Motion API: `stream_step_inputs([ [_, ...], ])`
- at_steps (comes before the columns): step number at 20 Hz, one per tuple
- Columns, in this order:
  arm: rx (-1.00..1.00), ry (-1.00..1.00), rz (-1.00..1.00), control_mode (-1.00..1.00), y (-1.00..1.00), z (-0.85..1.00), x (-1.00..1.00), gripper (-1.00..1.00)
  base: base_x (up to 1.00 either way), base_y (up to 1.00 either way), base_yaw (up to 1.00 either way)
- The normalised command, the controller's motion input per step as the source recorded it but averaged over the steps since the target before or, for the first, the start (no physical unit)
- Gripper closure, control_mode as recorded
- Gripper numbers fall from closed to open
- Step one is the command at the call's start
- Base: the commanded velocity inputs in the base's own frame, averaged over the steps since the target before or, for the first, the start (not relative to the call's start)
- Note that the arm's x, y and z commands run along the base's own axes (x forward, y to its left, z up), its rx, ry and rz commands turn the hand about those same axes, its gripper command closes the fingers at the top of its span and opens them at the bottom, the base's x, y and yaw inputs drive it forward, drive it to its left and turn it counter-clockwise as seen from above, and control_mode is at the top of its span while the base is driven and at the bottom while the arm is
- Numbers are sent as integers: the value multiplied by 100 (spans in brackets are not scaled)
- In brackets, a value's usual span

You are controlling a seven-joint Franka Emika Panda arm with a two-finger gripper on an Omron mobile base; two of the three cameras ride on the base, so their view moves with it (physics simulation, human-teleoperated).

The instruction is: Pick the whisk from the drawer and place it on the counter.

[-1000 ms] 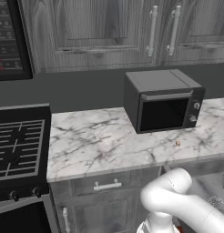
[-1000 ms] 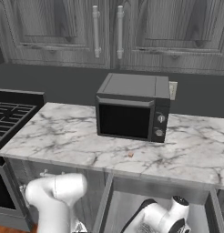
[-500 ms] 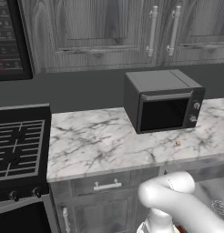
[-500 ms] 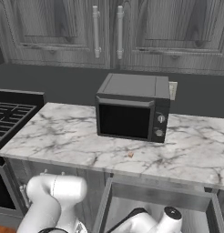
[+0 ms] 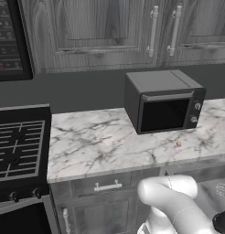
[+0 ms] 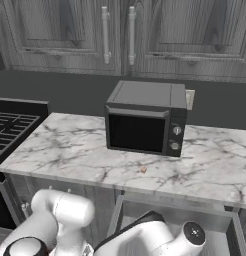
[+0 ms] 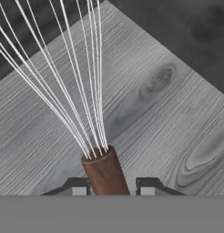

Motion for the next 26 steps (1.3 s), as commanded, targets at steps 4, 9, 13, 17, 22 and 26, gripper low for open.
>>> stream_step_inputs([
  [4, 2, -37, 9, -100, 6, 100, 54, 100, 0, 0, 0],
  [9, 3, -42, 1, -100, 25, 100, 89, 100, 0, 0, 0],
  [13, 3, -42, 0, -100, 44, 100, 100, 100, 0, 0, 0],
  [17, 2, -48, -5, -100, 38, 100, 100, 100, 0, 0, 0],
  [22, 7, -39, -7, -100, 12, 99, 100, 100, 0, 0, 0],
  [26, 7, -5, -12, -100, -15, 50, 100, 100, 0, 0, 0],
])
